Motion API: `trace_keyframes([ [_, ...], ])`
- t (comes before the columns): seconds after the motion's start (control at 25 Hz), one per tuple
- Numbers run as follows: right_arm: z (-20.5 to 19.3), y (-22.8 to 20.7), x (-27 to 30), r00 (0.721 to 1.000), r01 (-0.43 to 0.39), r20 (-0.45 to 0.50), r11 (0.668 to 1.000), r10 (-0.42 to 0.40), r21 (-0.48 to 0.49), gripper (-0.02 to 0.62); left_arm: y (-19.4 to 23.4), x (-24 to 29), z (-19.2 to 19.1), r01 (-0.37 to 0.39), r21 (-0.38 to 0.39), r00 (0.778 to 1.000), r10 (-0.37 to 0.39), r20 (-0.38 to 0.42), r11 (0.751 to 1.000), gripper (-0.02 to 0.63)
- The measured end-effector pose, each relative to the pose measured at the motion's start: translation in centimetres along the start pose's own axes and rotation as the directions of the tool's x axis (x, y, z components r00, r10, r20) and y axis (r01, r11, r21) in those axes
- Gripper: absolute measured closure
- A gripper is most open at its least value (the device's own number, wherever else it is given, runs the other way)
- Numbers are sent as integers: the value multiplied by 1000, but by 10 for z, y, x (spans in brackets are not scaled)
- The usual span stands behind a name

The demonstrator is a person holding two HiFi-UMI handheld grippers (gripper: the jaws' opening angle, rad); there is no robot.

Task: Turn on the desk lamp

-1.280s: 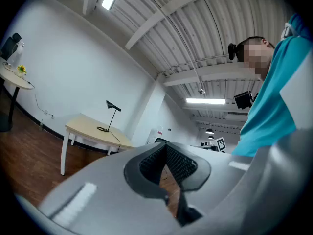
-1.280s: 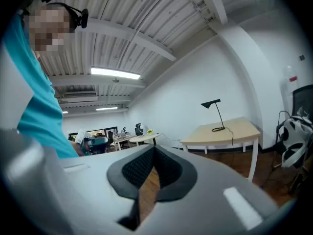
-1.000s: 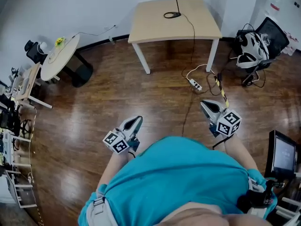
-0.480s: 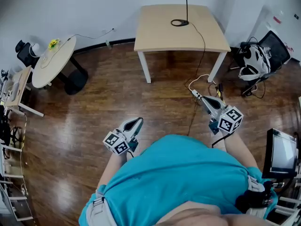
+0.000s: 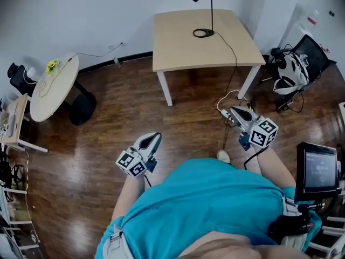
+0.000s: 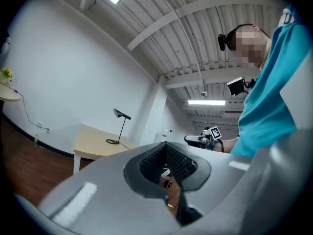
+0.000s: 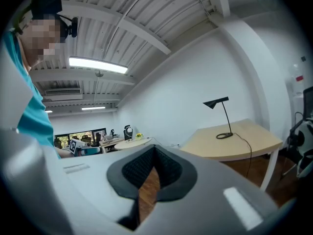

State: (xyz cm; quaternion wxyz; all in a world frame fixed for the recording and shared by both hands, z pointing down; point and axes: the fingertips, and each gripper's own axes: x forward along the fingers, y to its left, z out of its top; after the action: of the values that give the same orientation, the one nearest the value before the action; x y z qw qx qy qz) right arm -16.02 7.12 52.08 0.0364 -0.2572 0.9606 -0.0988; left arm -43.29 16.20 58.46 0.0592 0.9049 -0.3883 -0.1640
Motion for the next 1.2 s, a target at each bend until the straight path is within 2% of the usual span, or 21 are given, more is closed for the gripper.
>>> trace_keyframes([
  [0.16,-13,-45,20,1000,-20,-5,1000,20,14,594,29,30,-14,-25,-10,1000,25,2,1000,511],
  [0.32,-17,-129,31,999,-47,-4,999,47,26,594,55,95,-34,-53,21,999,53,1,998,511],
  [0.52,3,-241,59,996,-85,-8,996,86,10,594,95,184,-44,-116,41,993,116,19,992,511],
  [0.8,30,-357,122,988,-145,-52,989,143,-37,594,160,290,-47,-173,33,984,171,57,984,511],
  [0.96,38,-413,168,989,-132,-77,990,128,-48,594,206,342,-45,-155,23,988,155,12,988,511],
  [1.2,40,-460,239,993,-77,-95,996,72,-47,594,293,379,-38,-111,-11,994,111,-6,994,511],
])
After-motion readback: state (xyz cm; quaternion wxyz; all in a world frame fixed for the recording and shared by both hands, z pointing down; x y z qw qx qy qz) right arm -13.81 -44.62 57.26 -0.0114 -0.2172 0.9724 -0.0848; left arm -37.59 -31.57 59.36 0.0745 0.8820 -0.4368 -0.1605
